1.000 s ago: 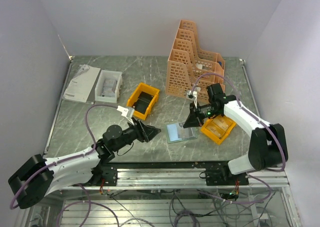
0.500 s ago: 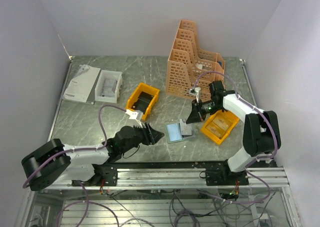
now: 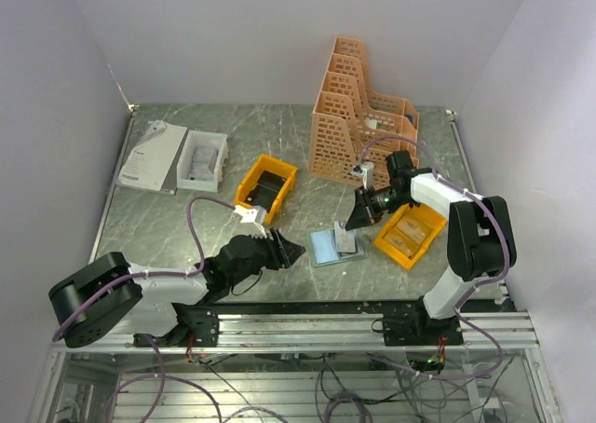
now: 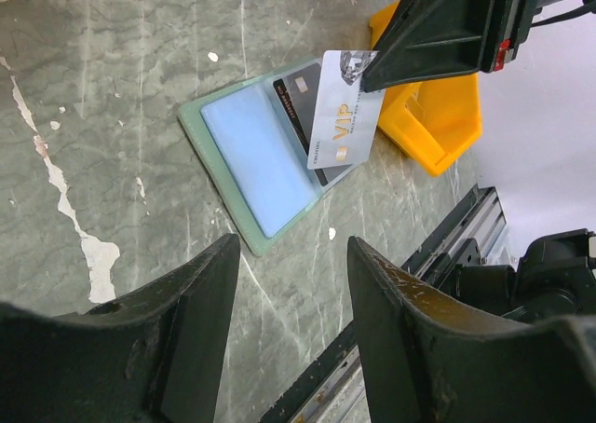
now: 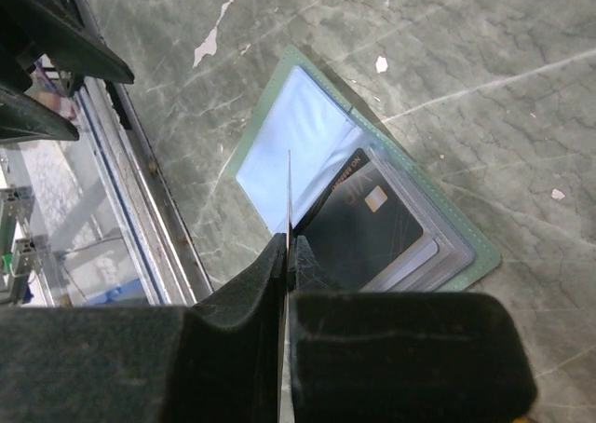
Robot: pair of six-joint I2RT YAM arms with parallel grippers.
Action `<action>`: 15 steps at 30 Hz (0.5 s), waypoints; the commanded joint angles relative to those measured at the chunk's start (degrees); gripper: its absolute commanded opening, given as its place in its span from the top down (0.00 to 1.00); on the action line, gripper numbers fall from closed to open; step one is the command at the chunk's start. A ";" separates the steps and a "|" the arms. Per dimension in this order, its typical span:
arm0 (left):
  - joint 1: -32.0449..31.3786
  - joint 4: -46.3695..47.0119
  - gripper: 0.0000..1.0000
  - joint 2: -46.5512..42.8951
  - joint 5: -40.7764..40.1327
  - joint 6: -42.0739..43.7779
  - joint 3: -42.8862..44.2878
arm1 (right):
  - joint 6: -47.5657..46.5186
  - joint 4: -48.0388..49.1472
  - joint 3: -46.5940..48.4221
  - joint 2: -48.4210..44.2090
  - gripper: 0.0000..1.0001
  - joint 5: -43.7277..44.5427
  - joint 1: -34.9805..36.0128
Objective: Put the credit cards into the card holder
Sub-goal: Insert the credit card into the card holder.
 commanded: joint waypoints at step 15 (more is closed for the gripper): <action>-0.62 1.84 0.40 -0.64 -3.13 0.57 1.60 | 12.36 6.31 -2.35 -2.35 1.00 8.18 1.73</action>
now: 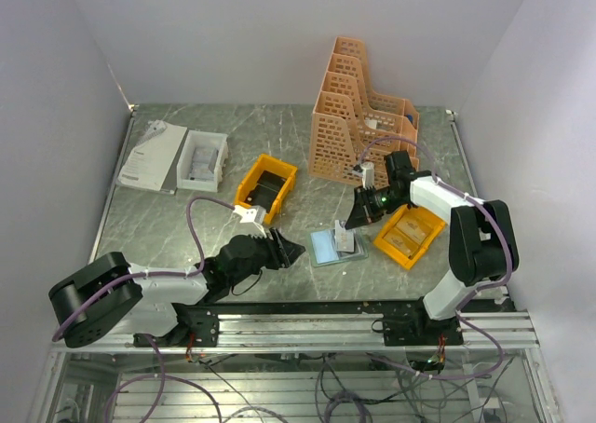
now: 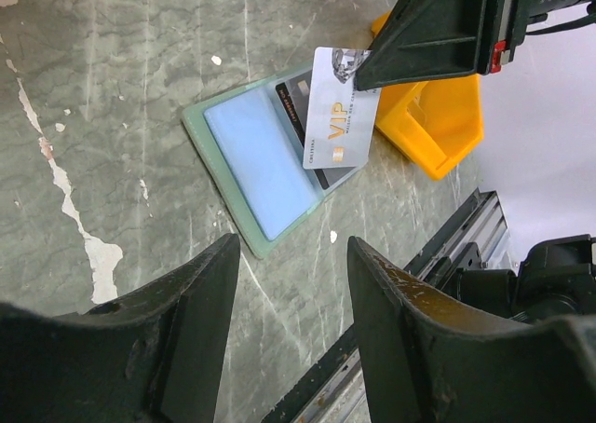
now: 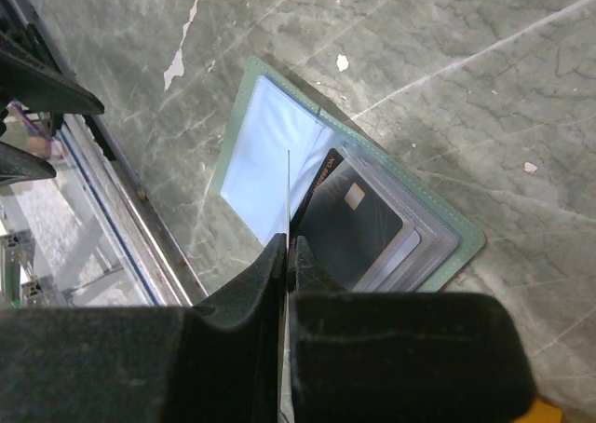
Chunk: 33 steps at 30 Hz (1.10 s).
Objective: Put the credit cards into the card holder
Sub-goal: Insert the credit card into the card holder.
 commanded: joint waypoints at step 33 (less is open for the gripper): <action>-0.60 3.85 0.41 0.27 -1.79 0.13 0.34 | 5.55 2.69 -1.48 3.72 1.00 -1.38 1.43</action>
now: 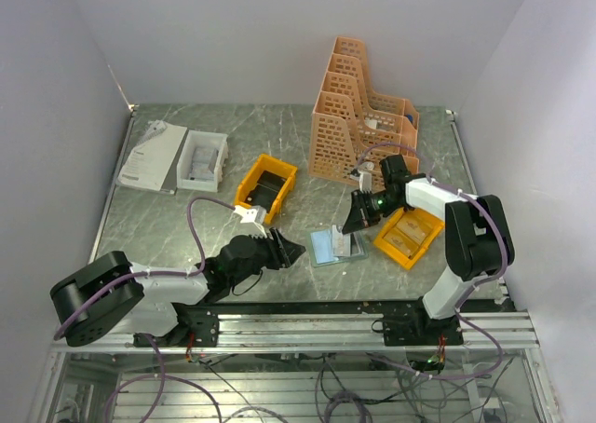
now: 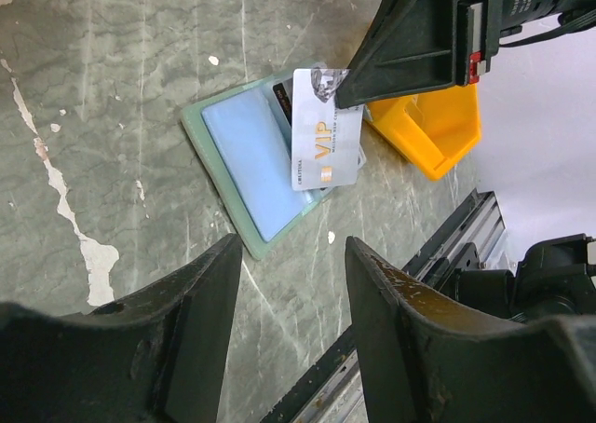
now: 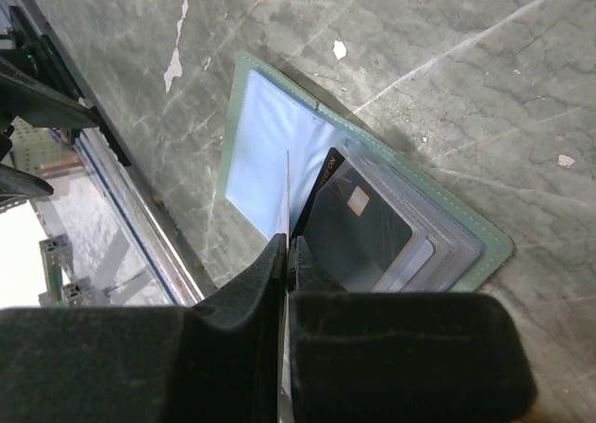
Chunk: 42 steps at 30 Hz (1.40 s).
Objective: Put the credit cards into the card holder
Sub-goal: Insert the credit card into the card holder.
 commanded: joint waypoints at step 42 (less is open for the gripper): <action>-0.49 0.11 0.43 0.49 -1.38 1.73 1.91 | -4.92 -6.84 7.21 8.47 0.95 1.35 1.97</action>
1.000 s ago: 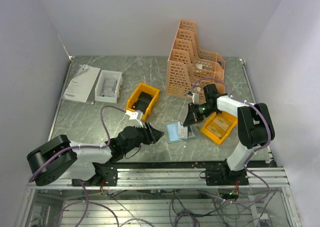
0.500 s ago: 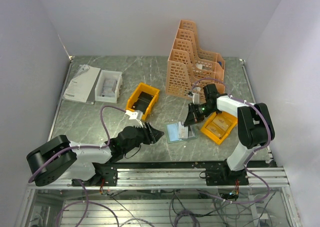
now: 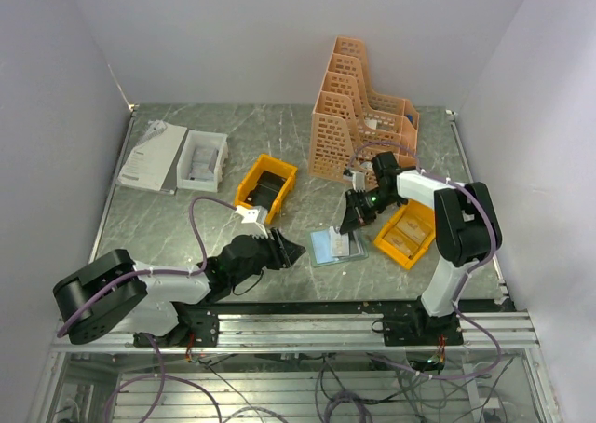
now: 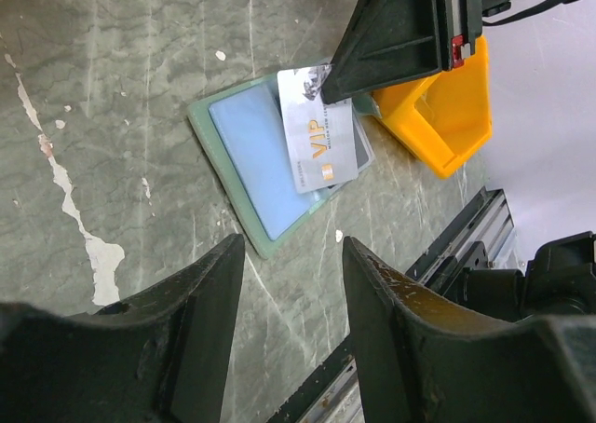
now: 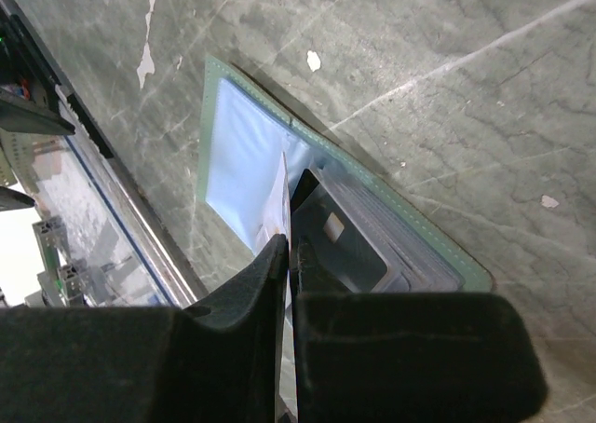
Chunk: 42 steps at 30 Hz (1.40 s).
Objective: Put the credit cards into the card holder
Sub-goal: Insert the credit card into the card holder.
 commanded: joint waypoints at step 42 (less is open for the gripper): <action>-0.47 -0.35 0.43 -1.53 -1.38 1.93 1.10 | -4.66 -8.82 8.31 9.49 0.92 0.83 3.33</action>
